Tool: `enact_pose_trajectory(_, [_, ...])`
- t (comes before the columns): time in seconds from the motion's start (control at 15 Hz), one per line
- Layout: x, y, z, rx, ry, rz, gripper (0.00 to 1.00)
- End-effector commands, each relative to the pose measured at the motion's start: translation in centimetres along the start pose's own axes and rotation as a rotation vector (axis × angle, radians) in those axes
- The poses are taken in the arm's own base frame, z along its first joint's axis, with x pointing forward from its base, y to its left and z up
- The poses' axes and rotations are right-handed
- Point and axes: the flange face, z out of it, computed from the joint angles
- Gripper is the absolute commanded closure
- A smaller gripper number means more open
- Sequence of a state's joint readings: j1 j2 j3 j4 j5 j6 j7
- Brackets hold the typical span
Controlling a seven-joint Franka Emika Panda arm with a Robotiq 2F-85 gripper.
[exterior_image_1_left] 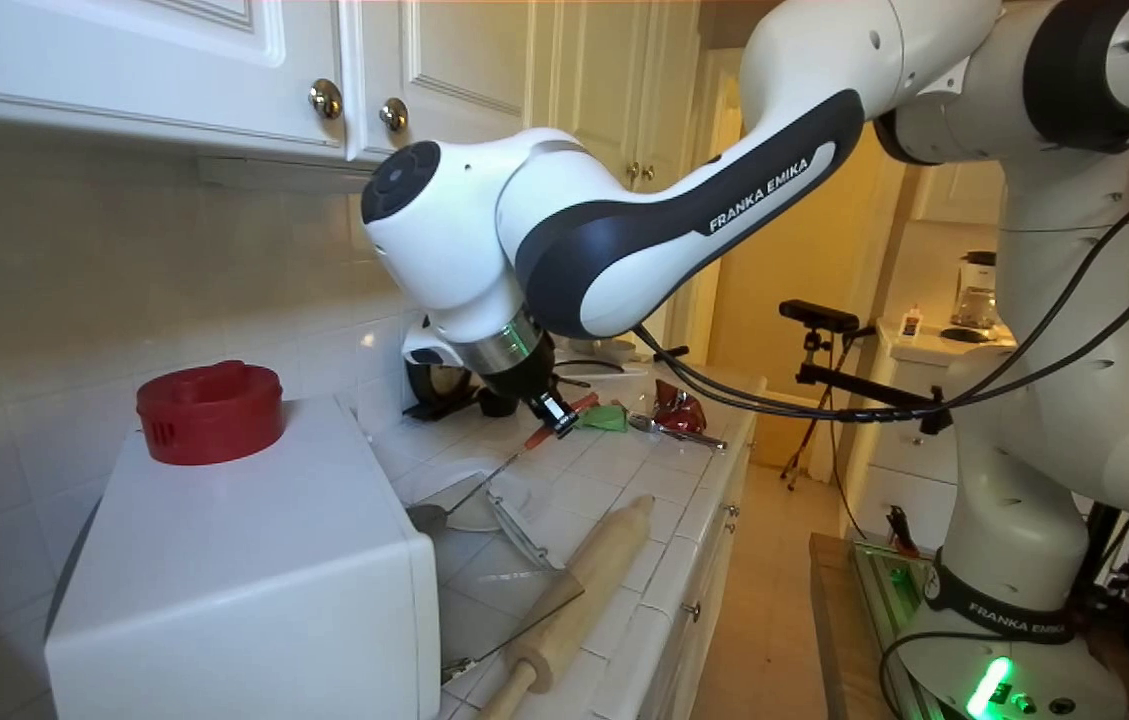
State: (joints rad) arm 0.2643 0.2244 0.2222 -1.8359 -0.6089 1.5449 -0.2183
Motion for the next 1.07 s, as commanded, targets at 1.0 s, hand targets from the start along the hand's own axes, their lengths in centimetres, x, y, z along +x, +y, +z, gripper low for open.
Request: enact_pose_trajectory(1.0, [4.0, 0.7, 1.1, -0.045, 0.085, -0.038, 0.95])
